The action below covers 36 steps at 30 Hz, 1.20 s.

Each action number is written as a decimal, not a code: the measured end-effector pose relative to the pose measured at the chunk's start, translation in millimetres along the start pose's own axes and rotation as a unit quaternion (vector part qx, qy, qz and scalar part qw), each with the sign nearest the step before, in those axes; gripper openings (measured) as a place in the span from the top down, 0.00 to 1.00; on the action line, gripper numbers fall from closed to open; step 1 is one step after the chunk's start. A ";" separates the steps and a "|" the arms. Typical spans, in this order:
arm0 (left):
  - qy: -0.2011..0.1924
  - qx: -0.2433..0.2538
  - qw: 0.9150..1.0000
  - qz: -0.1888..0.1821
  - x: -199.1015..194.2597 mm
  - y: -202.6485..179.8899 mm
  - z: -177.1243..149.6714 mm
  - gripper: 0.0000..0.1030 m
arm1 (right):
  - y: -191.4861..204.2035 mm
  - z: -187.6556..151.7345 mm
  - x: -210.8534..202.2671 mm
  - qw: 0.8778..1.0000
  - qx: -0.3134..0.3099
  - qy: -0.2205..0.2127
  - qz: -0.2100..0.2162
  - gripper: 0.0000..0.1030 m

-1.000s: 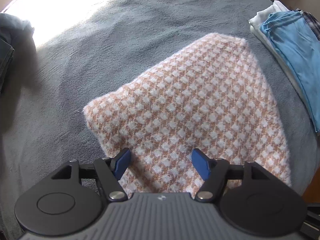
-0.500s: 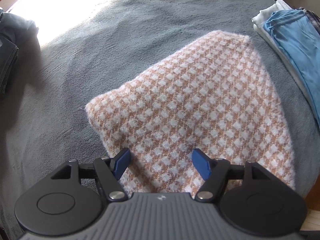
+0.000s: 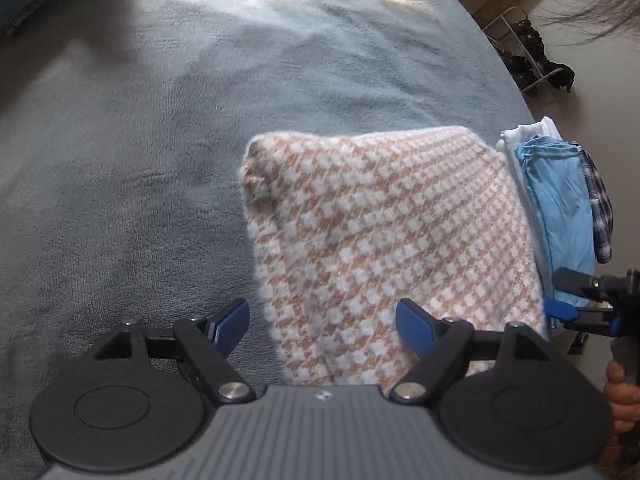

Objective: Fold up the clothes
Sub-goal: 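Grasp the coat bundle edge with both grippers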

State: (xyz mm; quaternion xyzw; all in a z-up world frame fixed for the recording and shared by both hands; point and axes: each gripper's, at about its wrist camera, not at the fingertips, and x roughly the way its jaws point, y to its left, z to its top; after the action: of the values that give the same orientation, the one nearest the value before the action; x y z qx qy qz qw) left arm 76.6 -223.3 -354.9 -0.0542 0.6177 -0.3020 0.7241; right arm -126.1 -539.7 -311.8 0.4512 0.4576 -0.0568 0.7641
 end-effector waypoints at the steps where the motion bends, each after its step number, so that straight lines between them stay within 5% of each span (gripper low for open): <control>1: -0.005 -0.003 1.000 -0.015 3.3 4.5 -1.8 0.21 | -9.6 1.4 6.0 1.000 0.022 0.004 0.014 0.19; 5: -0.021 -0.033 0.997 -0.074 21.1 19.5 2.0 0.21 | -35.9 9.6 33.3 0.995 0.078 0.010 0.066 0.17; 15: -0.045 -0.087 0.987 -0.127 53.2 32.6 21.4 0.14 | -29.4 70.1 90.0 0.990 0.070 -0.008 0.124 0.07; 23: 0.025 -0.141 0.971 -0.191 61.6 30.9 -13.6 0.14 | -31.5 28.1 87.1 0.984 0.062 0.071 0.151 0.06; 30: 0.023 -0.176 0.965 -0.195 81.1 26.9 -1.7 0.14 | -24.3 34.4 102.2 0.975 0.045 0.132 0.172 0.01; 36: 0.015 -0.164 0.969 -0.183 78.5 6.4 -5.6 0.16 | -10.1 38.0 102.1 0.974 0.024 0.140 0.177 0.01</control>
State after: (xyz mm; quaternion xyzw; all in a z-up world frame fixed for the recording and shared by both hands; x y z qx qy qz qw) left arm 78.1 -256.1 -426.7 -0.2803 0.6491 -0.3247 0.6283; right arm -47.8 -540.5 -388.2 0.5466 0.4712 0.1326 0.6794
